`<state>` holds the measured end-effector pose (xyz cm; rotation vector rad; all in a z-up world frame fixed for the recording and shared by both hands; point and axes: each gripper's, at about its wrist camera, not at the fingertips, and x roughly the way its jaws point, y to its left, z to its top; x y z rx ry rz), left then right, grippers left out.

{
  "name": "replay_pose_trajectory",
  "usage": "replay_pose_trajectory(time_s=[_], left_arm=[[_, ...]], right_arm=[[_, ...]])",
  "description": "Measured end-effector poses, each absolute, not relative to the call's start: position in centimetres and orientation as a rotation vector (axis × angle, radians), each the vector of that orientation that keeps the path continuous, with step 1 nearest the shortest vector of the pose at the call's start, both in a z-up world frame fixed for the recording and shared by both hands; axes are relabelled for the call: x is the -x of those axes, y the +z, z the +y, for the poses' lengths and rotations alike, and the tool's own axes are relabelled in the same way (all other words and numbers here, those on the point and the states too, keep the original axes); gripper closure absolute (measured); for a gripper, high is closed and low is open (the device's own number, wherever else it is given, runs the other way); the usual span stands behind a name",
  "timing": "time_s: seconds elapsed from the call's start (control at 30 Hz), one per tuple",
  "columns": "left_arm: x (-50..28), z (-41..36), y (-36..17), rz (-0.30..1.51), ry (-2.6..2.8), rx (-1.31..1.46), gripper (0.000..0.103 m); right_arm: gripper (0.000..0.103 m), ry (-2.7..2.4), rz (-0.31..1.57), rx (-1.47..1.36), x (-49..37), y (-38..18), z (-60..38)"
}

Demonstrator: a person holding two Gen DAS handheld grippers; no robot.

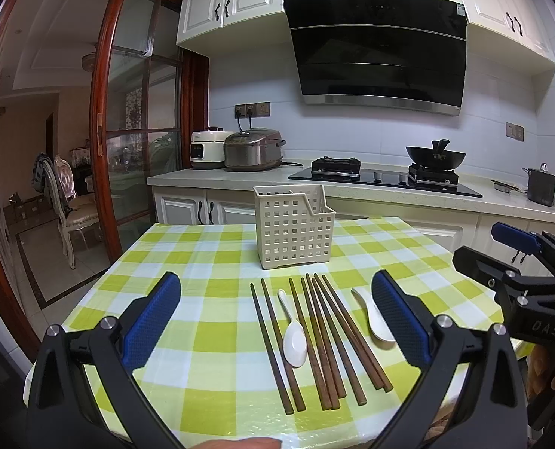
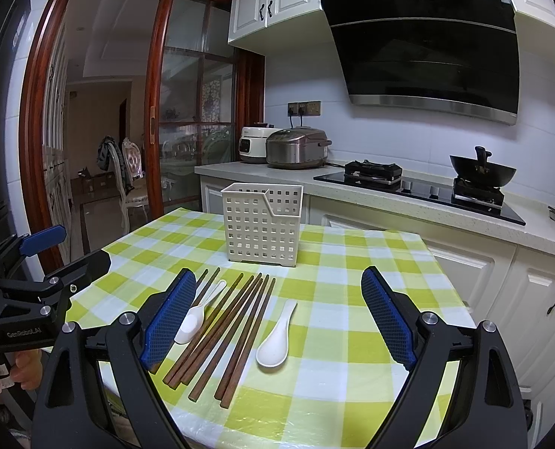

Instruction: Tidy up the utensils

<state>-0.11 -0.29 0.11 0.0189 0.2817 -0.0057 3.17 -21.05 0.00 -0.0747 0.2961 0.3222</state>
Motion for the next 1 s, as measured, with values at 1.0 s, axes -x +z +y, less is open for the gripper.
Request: replay_pose_trajectory(time_s=[1.0], left_arm=[[-0.41, -0.51, 0.03, 0.283, -0.011, -0.010, 0.004]], right_arm=[[0.018, 0.320, 0.297, 0.056, -3.24, -0.22, -21.25]])
